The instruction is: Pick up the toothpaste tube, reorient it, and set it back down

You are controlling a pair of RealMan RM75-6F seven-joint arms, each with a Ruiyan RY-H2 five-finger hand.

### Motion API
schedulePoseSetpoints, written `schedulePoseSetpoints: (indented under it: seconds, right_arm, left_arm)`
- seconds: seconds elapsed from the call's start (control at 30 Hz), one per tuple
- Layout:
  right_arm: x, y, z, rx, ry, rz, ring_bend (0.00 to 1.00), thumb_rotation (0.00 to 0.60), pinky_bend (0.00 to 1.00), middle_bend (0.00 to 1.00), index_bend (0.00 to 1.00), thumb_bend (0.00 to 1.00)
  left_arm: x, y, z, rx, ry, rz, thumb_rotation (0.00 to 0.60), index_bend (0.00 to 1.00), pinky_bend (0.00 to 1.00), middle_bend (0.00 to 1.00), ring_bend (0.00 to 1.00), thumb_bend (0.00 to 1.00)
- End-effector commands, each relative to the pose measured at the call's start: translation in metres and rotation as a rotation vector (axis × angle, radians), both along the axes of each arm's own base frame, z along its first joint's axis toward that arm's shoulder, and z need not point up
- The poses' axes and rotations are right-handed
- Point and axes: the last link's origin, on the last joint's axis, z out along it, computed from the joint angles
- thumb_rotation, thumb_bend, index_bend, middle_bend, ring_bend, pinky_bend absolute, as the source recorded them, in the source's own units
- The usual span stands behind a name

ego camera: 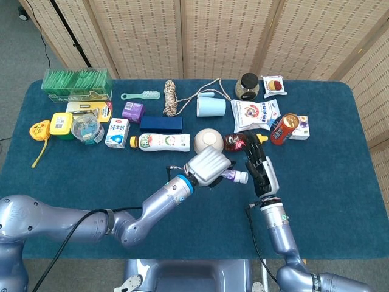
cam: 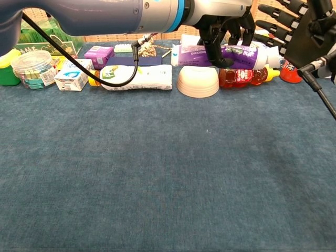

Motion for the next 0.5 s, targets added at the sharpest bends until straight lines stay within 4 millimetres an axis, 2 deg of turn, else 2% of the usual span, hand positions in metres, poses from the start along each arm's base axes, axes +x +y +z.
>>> schedulePoseSetpoints:
  seconds: [0.03,0.5]
  right_arm:
    - [0.001,-0.001,-0.001,0.002,-0.004,-0.001,0.00,0.277,0.00,0.00,0.00,0.00]
    - [0.005,-0.003,-0.006,0.011,-0.007,0.007,0.00,0.277,0.00,0.00,0.00,0.00]
  left_arm:
    - [0.003,0.000,-0.001,0.003,-0.001,0.001,0.600,0.63,0.59,0.55,0.58,0.60]
    - [0.013,-0.003,-0.006,-0.004,-0.016,0.005,0.600,0.63,0.59,0.55,0.58,0.60]
